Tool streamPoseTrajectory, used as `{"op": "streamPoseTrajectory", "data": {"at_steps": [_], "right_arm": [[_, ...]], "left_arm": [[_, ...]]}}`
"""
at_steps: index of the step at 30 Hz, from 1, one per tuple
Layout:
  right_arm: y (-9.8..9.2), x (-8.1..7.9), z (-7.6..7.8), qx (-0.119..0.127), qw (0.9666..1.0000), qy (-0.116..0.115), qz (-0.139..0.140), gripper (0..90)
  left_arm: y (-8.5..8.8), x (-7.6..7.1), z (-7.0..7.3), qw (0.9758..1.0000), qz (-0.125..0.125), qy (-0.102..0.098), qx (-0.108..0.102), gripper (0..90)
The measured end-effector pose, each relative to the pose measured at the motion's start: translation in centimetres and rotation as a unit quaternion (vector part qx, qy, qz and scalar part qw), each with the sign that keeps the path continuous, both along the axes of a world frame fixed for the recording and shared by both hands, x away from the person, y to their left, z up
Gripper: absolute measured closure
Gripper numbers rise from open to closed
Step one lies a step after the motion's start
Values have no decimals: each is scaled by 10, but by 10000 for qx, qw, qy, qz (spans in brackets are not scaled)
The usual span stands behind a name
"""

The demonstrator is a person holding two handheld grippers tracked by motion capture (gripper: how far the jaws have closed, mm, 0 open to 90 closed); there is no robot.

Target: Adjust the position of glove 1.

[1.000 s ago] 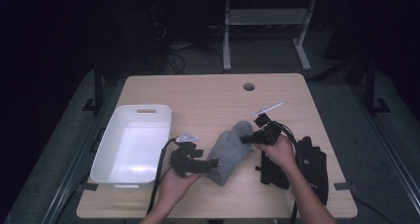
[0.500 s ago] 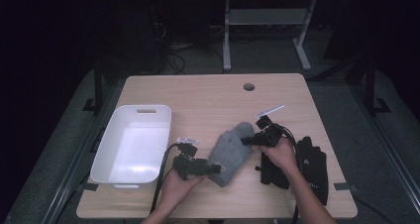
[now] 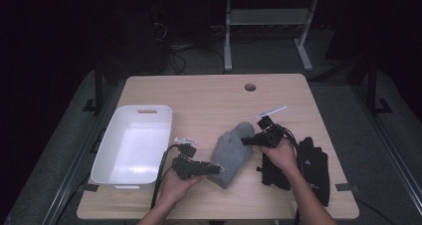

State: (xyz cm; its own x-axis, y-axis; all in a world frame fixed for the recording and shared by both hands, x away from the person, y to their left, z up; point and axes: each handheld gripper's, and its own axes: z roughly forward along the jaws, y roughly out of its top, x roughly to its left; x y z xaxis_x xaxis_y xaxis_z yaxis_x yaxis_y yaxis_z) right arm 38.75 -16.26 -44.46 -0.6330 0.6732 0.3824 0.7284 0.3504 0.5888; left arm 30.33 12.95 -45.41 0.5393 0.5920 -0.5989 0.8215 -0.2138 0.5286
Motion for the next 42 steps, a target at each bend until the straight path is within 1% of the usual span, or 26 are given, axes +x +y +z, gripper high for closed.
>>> {"op": "streamPoseTrajectory", "data": {"at_steps": [1,3,4,10,13,15,17,18,20,21,22,23,24,27,28,30,32,33,36,40,42], "right_arm": [[0,0,1,10,10000,3,0,753],[0,0,2,30,10000,3,-3,753],[0,0,3,34,10000,-7,3,753],[0,-2,9,58,10000,-38,-17,753],[-1,-2,12,109,9999,-53,-23,754],[-1,-3,15,88,9999,-62,-23,754],[-1,-4,17,131,9999,-83,-42,754],[-1,-4,18,122,9999,-52,-45,754],[-1,-4,22,142,9999,-90,-40,754],[-1,-4,26,160,9998,-127,-35,754],[-1,-4,26,160,9998,-127,-35,754],[1,-4,33,130,9998,-149,-18,754],[1,-4,34,147,9997,-194,-23,754],[3,-5,41,157,9996,-249,14,754],[3,-5,43,164,9996,-243,17,754],[4,-5,45,181,9995,-265,24,754],[5,-6,52,181,9993,-319,33,754],[5,-7,54,207,9992,-343,39,754],[5,-7,61,207,9991,-362,52,754],[6,-7,70,256,9987,-431,56,754],[6,-7,74,263,9987,-429,61,753]], "left_arm": [[1,0,0,10000,-8,15,-66,519],[1,-1,1,9999,-20,-3,-99,522],[1,-2,2,9999,-27,-37,-94,523],[-1,-4,7,9999,-77,-96,-86,523],[-1,-5,10,9998,-112,-146,-88,523],[-1,-5,12,9998,-112,-149,-115,524],[-1,-6,14,9997,-115,-185,-114,524],[-1,-7,15,9996,-120,-218,-119,524],[-1,-7,16,9996,-111,-215,-133,524],[0,-8,19,9994,-146,-294,-118,524],[0,-8,19,9994,-146,-294,-118,523],[0,-9,21,9993,-114,-303,-159,523],[1,-10,24,9992,-123,-359,-146,524],[2,-11,27,9989,-133,-416,-163,523],[3,-12,30,9987,-138,-462,-168,523],[4,-12,32,9987,-139,-459,-171,522],[5,-14,37,9983,-144,-543,-164,522],[5,-14,39,9983,-156,-540,-161,522],[5,-15,45,9977,-161,-633,-156,522],[5,-16,53,9972,-157,-715,-155,522],[6,-16,56,9969,-164,-744,-171,522]]}}
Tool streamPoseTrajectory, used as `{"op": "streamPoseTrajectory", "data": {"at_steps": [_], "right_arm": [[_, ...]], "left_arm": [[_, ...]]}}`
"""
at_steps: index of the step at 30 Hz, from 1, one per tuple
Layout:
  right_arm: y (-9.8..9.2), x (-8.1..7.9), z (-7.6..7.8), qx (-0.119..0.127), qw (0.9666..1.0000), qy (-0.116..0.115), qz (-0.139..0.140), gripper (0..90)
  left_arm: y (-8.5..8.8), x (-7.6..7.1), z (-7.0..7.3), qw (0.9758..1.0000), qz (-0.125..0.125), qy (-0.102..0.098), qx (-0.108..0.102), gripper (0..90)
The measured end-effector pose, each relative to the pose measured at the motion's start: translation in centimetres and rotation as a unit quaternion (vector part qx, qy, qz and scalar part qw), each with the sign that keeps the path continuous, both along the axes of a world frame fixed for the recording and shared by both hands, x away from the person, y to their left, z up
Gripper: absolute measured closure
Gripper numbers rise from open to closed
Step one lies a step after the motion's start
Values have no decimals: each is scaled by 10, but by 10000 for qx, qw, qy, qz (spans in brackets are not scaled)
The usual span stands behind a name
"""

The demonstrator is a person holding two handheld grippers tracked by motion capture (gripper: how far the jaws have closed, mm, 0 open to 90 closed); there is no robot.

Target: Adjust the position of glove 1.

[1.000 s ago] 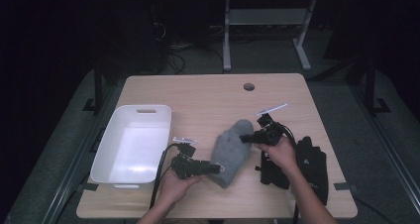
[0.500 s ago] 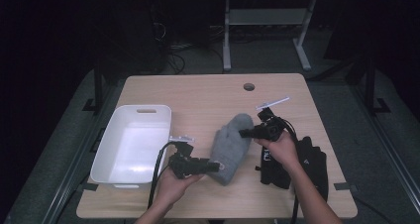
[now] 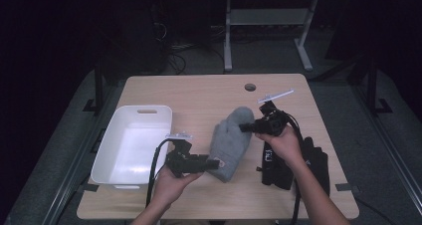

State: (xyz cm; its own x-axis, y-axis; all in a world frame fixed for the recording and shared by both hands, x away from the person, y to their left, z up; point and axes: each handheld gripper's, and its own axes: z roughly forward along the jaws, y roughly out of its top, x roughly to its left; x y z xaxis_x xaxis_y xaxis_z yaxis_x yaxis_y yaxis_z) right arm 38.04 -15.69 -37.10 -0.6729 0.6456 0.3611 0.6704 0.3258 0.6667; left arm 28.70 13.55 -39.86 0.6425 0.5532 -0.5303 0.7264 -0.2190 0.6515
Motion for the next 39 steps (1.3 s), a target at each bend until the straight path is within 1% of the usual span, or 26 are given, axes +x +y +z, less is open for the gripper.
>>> {"op": "streamPoseTrajectory", "data": {"at_steps": [6,11,14,19,25,27,31,39], "right_arm": [[0,1,12,133,9999,-53,13,753],[3,2,19,189,9998,-55,36,753],[4,3,25,285,9996,-72,43,753],[7,5,34,359,9993,-92,77,753],[13,8,41,451,9988,-113,144,753],[16,9,43,521,9984,-107,165,753],[21,11,48,576,9981,-94,201,753],[31,16,58,616,9975,-147,303,753]], "left_arm": [[5,1,9,9999,-5,-102,0,521],[8,0,17,9999,26,-148,-27,520],[12,1,22,9998,42,-199,-35,521],[17,2,29,9996,41,-275,-37,521],[25,2,35,9994,96,-317,-62,520],[28,2,37,9994,96,-332,-60,521],[34,3,41,9993,128,-351,-31,520],[46,5,48,9989,177,-427,-43,520]]}}
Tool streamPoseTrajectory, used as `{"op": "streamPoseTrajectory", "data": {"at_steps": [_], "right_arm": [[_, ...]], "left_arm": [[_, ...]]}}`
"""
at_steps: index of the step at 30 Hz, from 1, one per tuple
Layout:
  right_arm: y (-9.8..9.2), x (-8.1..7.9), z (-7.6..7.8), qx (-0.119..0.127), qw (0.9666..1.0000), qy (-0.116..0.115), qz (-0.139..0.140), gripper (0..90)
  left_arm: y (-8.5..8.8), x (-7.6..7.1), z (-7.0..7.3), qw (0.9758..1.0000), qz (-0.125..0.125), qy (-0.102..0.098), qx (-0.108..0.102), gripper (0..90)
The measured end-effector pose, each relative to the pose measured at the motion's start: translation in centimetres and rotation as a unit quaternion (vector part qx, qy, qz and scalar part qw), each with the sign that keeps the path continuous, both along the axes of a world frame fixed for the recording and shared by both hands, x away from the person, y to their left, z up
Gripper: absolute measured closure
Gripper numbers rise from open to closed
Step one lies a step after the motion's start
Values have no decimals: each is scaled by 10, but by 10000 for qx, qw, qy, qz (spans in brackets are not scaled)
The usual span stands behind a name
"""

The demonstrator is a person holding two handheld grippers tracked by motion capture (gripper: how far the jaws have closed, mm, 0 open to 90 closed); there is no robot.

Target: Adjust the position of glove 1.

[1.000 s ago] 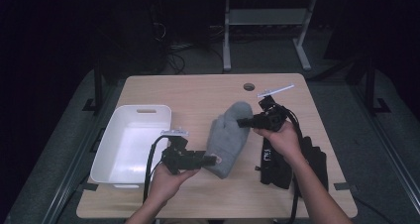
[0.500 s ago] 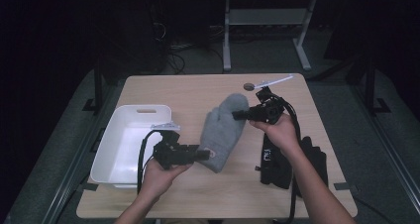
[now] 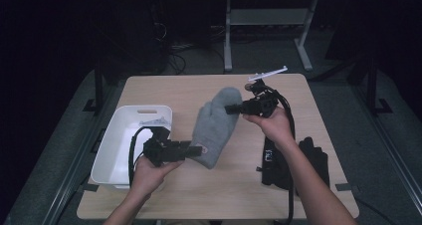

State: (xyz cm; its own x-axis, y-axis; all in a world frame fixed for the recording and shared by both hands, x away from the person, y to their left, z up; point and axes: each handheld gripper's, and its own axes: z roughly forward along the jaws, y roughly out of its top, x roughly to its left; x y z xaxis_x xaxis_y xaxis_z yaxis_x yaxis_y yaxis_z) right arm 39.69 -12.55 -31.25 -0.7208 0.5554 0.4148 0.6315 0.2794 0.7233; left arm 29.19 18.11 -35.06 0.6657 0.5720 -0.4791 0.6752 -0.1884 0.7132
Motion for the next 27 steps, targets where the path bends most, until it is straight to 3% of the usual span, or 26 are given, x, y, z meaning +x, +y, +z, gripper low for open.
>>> {"op": "streamPoseTrajectory", "data": {"at_steps": [27], "right_arm": [[45,10,27,76,9994,-136,316,753]], "left_arm": [[39,-6,18,9994,229,-238,112,517]]}}
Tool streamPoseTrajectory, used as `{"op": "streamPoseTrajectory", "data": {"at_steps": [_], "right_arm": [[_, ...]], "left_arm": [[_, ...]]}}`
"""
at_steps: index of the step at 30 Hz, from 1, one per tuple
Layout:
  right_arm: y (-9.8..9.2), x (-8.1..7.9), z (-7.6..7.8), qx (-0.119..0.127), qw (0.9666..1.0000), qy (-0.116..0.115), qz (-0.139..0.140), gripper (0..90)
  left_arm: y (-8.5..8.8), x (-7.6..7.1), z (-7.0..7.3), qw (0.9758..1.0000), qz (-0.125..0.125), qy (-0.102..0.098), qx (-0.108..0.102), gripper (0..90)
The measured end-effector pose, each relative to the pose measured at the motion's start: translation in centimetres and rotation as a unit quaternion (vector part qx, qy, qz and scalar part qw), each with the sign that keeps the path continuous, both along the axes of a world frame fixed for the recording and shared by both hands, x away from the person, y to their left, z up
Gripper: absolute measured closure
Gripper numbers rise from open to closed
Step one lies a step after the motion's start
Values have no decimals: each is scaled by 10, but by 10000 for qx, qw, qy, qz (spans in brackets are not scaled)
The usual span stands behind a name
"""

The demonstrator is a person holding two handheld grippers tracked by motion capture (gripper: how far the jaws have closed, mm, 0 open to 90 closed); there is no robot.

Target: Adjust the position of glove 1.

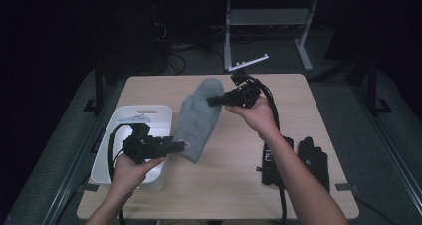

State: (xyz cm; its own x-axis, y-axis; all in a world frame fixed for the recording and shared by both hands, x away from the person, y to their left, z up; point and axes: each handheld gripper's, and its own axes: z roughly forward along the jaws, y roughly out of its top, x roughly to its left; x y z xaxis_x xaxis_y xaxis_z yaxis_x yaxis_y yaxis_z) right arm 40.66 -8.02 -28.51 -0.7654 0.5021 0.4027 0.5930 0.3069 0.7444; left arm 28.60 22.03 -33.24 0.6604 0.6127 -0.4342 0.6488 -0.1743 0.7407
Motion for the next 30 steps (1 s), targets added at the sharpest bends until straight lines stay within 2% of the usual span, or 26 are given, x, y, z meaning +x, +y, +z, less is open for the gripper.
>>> {"op": "streamPoseTrajectory", "data": {"at_steps": [6,8,9,14,30], "right_arm": [[12,3,2,24,10000,25,78,753],[16,4,3,27,9999,32,103,753],[19,4,3,35,9999,19,117,753],[33,7,7,88,9997,26,212,753],[77,18,2,127,9986,119,498,752]], "left_arm": [[10,-2,1,10000,56,-6,4,516],[13,-3,2,9999,131,6,-59,516],[16,-3,2,9999,107,-19,-7,516],[29,-5,4,9997,236,-21,-13,516],[63,-12,-1,9987,516,54,-18,513]]}}
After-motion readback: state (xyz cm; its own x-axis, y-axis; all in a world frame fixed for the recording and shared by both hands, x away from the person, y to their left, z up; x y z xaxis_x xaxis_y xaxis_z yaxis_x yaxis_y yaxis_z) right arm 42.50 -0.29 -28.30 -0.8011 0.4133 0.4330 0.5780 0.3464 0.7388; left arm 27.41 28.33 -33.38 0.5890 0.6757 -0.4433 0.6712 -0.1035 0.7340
